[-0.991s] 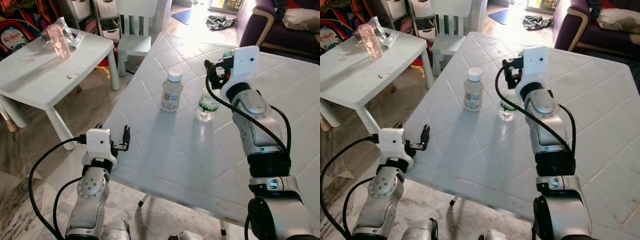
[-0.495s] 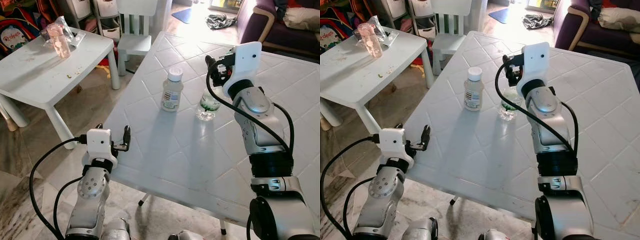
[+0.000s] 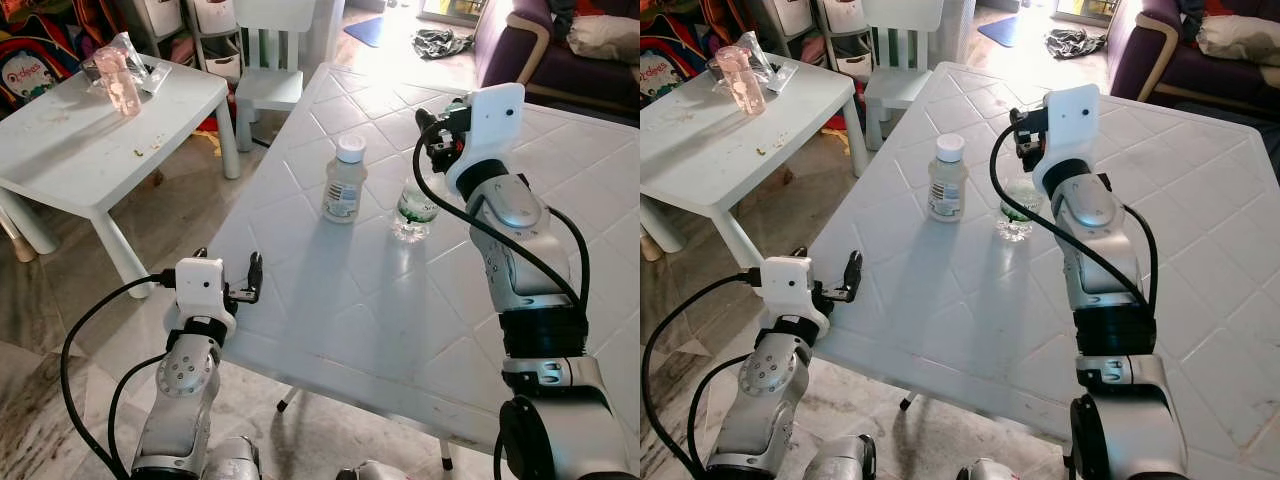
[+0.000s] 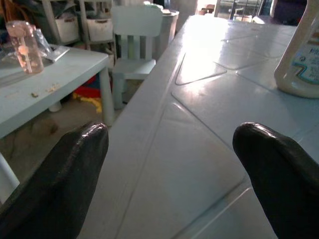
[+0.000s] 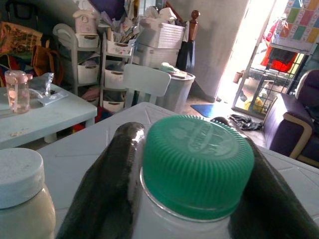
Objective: Restocking fridge
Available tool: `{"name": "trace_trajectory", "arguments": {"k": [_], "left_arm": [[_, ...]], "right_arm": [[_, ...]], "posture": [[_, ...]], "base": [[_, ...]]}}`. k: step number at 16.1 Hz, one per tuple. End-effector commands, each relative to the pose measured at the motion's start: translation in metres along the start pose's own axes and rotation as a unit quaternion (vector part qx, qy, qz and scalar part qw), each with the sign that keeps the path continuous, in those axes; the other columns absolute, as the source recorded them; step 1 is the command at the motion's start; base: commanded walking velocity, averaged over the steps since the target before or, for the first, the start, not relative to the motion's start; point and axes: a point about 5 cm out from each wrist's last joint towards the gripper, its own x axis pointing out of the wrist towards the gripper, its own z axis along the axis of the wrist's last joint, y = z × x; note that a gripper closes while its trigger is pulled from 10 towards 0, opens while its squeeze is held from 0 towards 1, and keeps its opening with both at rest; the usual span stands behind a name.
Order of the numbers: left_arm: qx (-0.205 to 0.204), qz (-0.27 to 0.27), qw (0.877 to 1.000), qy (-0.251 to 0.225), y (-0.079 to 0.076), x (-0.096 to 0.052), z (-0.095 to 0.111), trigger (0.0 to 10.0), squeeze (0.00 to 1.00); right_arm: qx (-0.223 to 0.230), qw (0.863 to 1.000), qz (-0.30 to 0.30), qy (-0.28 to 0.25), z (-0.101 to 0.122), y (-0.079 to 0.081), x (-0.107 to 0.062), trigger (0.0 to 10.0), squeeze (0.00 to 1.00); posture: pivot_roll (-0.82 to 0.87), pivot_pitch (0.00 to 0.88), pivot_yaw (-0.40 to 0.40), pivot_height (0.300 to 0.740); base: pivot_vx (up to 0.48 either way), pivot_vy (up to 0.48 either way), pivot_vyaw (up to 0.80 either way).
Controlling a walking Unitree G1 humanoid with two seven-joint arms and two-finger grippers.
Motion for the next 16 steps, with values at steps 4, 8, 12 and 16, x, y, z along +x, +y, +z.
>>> {"name": "trace_trajectory", "arguments": {"k": [4, 8, 12, 16], "left_arm": [[-0.009, 0.01, 1.0, 0.026, -0.005, 0.002, -0.005, 10.0, 0.0], [-0.015, 0.013, 0.999, 0.03, -0.006, 0.003, -0.005, 10.0, 0.0], [-0.017, 0.014, 0.999, 0.03, -0.006, 0.003, -0.005, 10.0, 0.0], [-0.017, 0.014, 0.999, 0.032, -0.007, 0.004, -0.006, 10.0, 0.0]], "right_arm": [[0.021, 1.0, -0.017, -0.016, 0.004, 0.006, -0.008, 0.0, 0.0], [0.093, 0.993, 0.008, -0.069, 0.012, 0.026, -0.019, 10.0, 0.0], [0.109, 0.991, 0.03, -0.064, 0.007, 0.04, -0.027, 10.0, 0.0], [0.111, 0.991, 0.034, -0.06, 0.005, 0.041, -0.029, 10.0, 0.0]], "posture": [[0.12, 0.094, -0.049, 0.74], [0.12, 0.091, -0.052, 0.74], [0.12, 0.09, -0.054, 0.74], [0.12, 0.089, -0.057, 0.74]], "base": [[0.0, 0.0, 0.0], [0.0, 0.0, 0.0], [0.0, 0.0, 0.0], [-0.286, 0.0, 0.0]]}}
